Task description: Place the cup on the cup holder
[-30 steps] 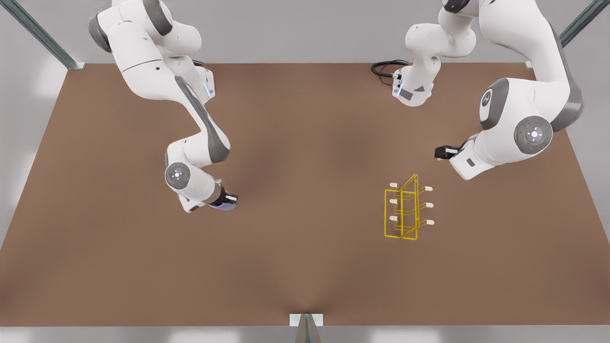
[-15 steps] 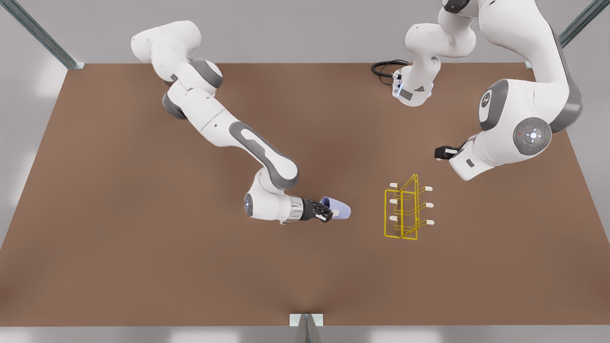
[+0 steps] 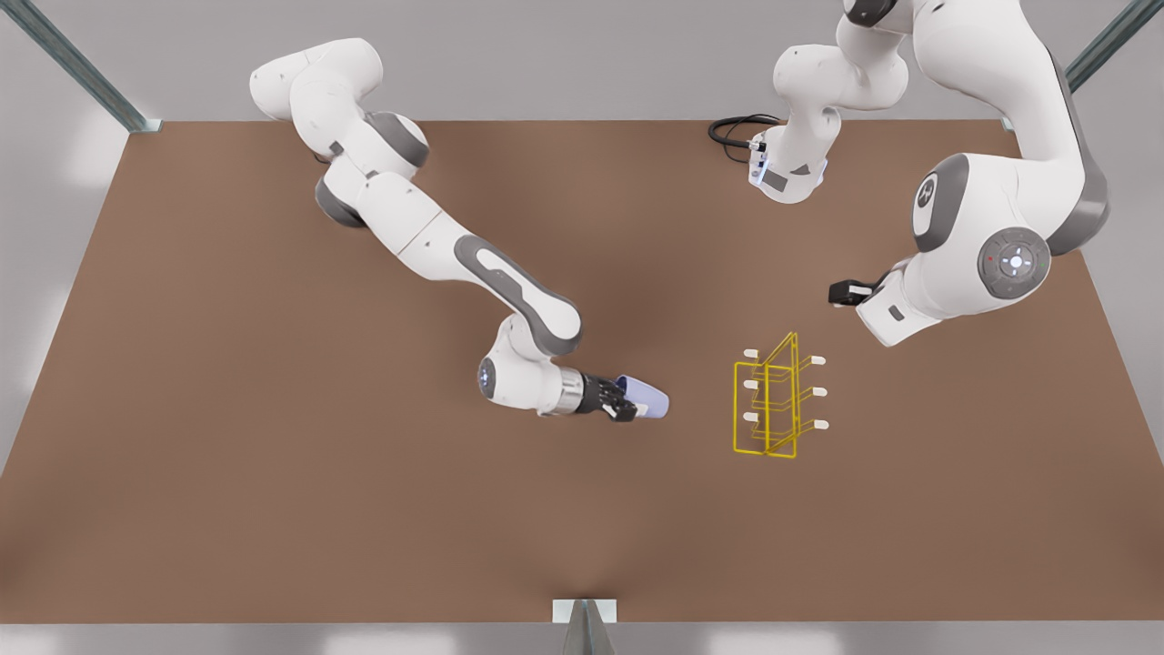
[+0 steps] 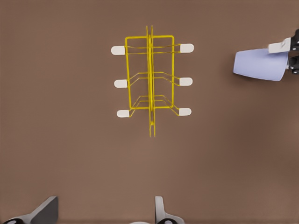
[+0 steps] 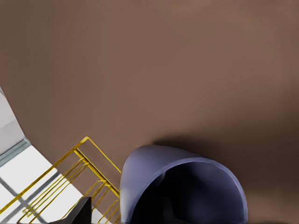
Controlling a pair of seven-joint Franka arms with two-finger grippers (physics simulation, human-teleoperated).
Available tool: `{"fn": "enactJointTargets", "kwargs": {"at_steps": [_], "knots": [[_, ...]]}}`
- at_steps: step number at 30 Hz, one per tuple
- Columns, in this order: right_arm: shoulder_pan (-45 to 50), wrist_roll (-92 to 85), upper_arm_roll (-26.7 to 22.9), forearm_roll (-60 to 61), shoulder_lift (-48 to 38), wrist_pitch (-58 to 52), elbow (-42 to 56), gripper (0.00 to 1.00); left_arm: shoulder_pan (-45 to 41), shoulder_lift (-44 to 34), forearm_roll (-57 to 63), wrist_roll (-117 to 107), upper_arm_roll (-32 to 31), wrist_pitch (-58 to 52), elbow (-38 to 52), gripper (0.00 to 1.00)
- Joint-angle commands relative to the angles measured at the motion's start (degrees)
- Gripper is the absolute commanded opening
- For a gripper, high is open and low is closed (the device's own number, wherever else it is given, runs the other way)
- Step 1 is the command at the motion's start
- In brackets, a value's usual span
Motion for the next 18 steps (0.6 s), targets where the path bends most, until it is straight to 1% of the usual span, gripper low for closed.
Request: {"fn": "enactJointTargets", "kwargs": {"at_steps": [1,2,3,5,6,7,8,9,10,11,12,13,14,15,16,17,18], "knots": [[-1.8,-2.6,0.1,-0.5,-3.6,0.4,-6.4,1.0,0.0,-0.1,0.0,-0.2,0.0,-0.1,0.0,1.0],[-4.3,-4.3,0.4,-0.5,-7.9,-1.2,-14.1,1.0,0.0,0.0,0.0,0.0,0.0,-0.1,0.0,1.0],[-5.8,-7.9,0.4,-0.5,-10.0,-4.9,-18.9,1.0,0.0,-0.1,0.0,0.0,0.0,-0.1,0.0,1.0],[-9.2,-8.8,0.3,-0.5,-14.7,-11.5,-24.4,1.0,0.0,0.0,0.0,0.0,0.0,0.0,0.0,1.0],[-12.1,-11.0,0.0,-0.6,-18.5,-12.6,-27.6,1.0,0.0,0.2,0.0,-0.2,0.0,0.0,0.0,1.0],[-15.1,-11.0,-0.3,-3.2,-22.6,-13.3,-29.9,1.0,-0.1,0.2,0.1,-0.3,-0.1,0.0,0.1,1.0],[-20.2,-10.8,-1.3,-11.1,-26.5,-20.0,-29.7,1.0,-0.1,0.3,0.2,-1.2,-0.2,0.0,0.1,1.0],[-25.6,-10.9,-1.9,-23.0,-30.1,-25.5,-28.1,1.0,-0.1,1.2,0.2,-3.5,-0.5,0.1,0.5,1.0],[-29.4,-12.3,-1.9,-38.0,-31.7,-35.1,-21.7,1.0,-1.2,1.9,0.3,-8.4,-0.5,0.4,0.5,1.0],[-31.2,-18.5,-2.0,-46.9,-31.7,-43.5,-12.2,1.0,-4.3,3.9,0.4,-18.6,-0.5,1.1,0.6,1.0],[-34.2,-24.3,-1.7,-48.4,-32.3,-53.1,-4.0,1.0,-9.9,7.9,0.4,-35.2,-0.4,4.4,0.6,1.0],[-35.4,-25.3,-2.0,-50.2,-36.6,-58.1,-2.0,1.0,-13.8,11.0,0.6,-47.7,-0.4,8.3,0.6,1.0],[-35.7,-25.8,-1.9,-52.8,-40.2,-59.7,-2.9,1.0,-16.0,13.9,1.1,-57.4,-0.4,9.1,1.9,1.0],[-39.0,-30.0,-1.9,-52.8,-42.5,-63.0,-4.0,1.0,-17.3,17.0,0.9,-72.3,-0.7,11.7,4.2,1.0],[-40.3,-31.0,-1.8,-52.7,-42.8,-61.3,-6.8,1.0,-18.2,16.7,0.7,-81.8,-1.3,19.5,2.0,1.0],[-36.4,-31.3,-6.5,-52.5,-45.5,-58.7,-9.8,1.0,-18.3,17.0,0.9,-88.8,-3.2,26.8,-1.2,1.0],[-22.9,-37.3,-25.0,-45.6,-49.8,-57.4,-14.5,1.0,-18.1,16.3,0.6,-93.8,-4.6,37.0,-6.6,1.0]]}}
